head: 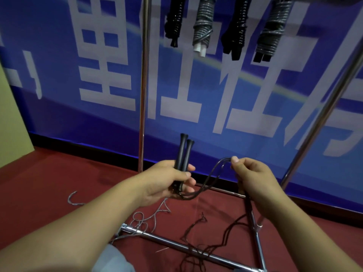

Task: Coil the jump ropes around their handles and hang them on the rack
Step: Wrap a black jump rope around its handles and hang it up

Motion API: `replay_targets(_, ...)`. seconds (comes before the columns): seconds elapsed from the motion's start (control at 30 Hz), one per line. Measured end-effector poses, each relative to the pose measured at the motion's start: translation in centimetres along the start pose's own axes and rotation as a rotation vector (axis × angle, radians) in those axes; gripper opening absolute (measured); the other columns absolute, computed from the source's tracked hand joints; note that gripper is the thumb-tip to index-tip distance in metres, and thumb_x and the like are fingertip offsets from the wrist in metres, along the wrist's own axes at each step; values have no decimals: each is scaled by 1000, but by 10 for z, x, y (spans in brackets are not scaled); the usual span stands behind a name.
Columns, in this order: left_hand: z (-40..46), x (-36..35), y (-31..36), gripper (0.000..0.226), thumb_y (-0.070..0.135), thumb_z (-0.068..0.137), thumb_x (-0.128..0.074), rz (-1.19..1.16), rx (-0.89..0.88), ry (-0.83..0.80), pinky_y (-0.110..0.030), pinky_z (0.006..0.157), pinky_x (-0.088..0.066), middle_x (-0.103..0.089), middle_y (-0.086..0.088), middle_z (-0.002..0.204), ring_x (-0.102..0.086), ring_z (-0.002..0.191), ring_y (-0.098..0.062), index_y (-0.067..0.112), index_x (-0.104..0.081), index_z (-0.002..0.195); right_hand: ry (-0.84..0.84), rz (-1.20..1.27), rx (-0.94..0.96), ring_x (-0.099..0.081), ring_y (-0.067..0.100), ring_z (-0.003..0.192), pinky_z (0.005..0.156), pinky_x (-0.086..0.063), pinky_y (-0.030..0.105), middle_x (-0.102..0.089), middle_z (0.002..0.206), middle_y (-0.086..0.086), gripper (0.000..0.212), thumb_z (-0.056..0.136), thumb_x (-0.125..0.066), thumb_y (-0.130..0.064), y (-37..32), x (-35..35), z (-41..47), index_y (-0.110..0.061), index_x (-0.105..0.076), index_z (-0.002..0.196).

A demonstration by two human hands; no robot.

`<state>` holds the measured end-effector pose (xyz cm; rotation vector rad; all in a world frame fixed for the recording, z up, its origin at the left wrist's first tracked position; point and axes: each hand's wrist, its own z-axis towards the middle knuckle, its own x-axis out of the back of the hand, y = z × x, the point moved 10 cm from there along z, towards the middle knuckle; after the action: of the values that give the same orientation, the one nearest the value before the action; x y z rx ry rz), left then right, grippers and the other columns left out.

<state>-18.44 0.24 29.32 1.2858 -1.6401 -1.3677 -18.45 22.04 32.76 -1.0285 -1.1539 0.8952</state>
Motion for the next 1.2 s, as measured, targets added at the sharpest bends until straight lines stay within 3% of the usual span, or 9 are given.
replay_targets(0.2,2,-24,-7,32,39,101,-52,-76,80,-52,-34,68,-58,-71,-6,80,-68,67,-19,10,-66,103,69,-116,32,-35,14,54,55,-34,29,-42,59,-3,43,96,-60,-45,-6,5,-6,-5,-63,79)
replay_targets(0.37,0,-35,-15,22,26,104,-51,-62,106,-106,-53,76,-60,-72,-9,87,-70,77,-23,10,-67,108,9,13,-25,-33,14,51,52,-29,29,-40,59,-1,37,98,-61,-35,-2,-3,-8,-9,-59,72)
replay_targets(0.53,-3,-45,-23,15,13,102,-55,45,117,-199,-50,87,-58,-69,-6,85,-65,100,-36,15,-65,113,-90,228,-89,-34,10,47,49,-27,26,-49,64,1,14,94,-60,-18,0,-19,-8,-15,-67,82)
replay_targets(0.67,-4,-51,-23,14,5,98,-59,118,84,-262,-38,79,-62,-69,-12,97,-72,97,-34,12,-65,110,-144,204,-50,-32,11,47,48,-24,26,-51,67,3,19,98,-59,-36,-5,-28,-12,-25,-71,88)
replay_targets(0.73,-5,-53,-22,10,5,97,-60,172,70,-297,-39,83,-61,-69,-12,98,-72,99,-35,12,-65,101,-177,167,-35,-32,11,49,47,-24,25,-50,72,5,26,96,-58,-48,-6,-33,-15,-27,-71,88)
replay_targets(0.87,-9,-58,-26,8,3,99,-57,240,98,-359,-33,76,-61,-73,-5,78,-73,94,-32,9,-61,97,-198,131,-13,-31,13,52,48,-23,26,-46,73,10,31,95,-59,-51,-7,-37,-17,-23,-71,88)
replay_targets(1.0,-12,-61,-28,8,17,103,-53,211,160,-347,-36,73,-60,-70,-9,83,-73,87,-35,12,-58,99,-200,151,-20,-32,12,52,46,-23,24,-43,72,10,27,97,-60,-40,-6,-38,-16,-25,-68,77)
replay_targets(1.1,-7,-58,-29,25,35,104,-49,164,171,-287,-31,62,-56,-72,-5,80,-73,81,-32,14,-57,114,-237,186,-28,-31,11,50,46,-22,24,-43,71,8,26,98,-59,-37,-4,-43,-15,-25,-68,77)
replay_targets(1.2,-1,-56,-30,38,46,102,-47,161,180,-260,-37,69,-56,-73,-6,86,-72,88,-33,14,-59,120,-251,183,-40,-30,11,48,47,-23,25,-41,74,11,30,98,-58,-38,-1,-46,-15,-25,-67,73)
